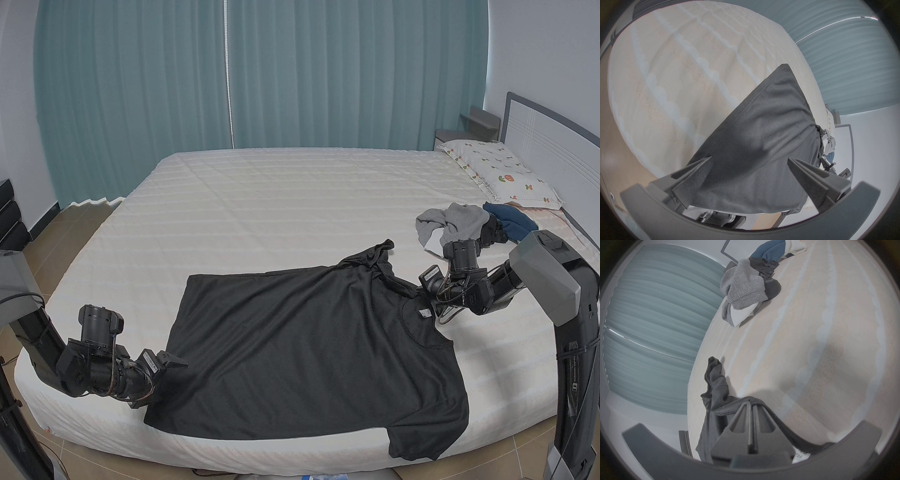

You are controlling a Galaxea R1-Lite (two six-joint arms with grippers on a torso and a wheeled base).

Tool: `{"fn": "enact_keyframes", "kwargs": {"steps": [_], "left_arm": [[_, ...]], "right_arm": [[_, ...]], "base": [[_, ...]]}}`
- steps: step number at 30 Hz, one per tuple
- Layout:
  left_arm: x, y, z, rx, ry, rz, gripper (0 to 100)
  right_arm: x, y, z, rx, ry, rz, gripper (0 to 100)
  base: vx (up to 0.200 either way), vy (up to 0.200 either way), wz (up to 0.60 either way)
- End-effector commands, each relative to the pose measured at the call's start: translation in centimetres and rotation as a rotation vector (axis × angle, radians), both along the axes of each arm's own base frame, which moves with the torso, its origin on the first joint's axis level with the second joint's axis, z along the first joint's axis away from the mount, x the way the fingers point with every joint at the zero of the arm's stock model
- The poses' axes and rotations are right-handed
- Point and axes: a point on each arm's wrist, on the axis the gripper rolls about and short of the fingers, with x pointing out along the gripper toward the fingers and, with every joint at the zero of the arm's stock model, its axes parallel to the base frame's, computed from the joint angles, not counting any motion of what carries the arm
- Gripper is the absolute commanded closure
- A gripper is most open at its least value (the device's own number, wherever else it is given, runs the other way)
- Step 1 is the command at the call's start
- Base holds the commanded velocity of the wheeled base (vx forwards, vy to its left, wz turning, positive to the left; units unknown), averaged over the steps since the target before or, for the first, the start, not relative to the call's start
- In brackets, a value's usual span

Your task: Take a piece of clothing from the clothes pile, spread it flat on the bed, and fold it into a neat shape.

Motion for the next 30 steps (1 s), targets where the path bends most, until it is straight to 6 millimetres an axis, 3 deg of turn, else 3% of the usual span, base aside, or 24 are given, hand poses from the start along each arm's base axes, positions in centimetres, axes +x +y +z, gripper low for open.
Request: {"fn": "enact_keyframes", "kwargs": {"steps": [1,9,10,22,24,30], "left_arm": [[0.0,0.0,0.0,0.000,0.000,0.000,0],[0.0,0.0,0.0,0.000,0.000,0.000,0],[0.0,0.0,0.0,0.000,0.000,0.000,0],[-0.1,0.0,0.0,0.000,0.002,0.000,0],[-0.1,0.0,0.0,0.000,0.002,0.000,0],[0.0,0.0,0.0,0.001,0.001,-0.001,0]], "right_arm": [[-0.1,-0.2,-0.4,-0.001,0.011,-0.004,100],[0.0,-1.4,-0.5,-0.005,0.015,-0.030,100],[0.0,-1.6,-0.4,-0.004,0.014,-0.033,0],[-0.2,-1.6,0.7,-0.024,-0.002,-0.018,0],[-0.3,-1.4,1.8,-0.070,-0.031,0.021,0],[-0.2,-0.5,2.1,-0.266,-0.074,0.173,0]], "base": [[0.000,0.000,0.00],[0.000,0.000,0.00],[0.000,0.000,0.00],[0.000,0.000,0.00],[0.000,0.000,0.00],[0.000,0.000,0.00]]}}
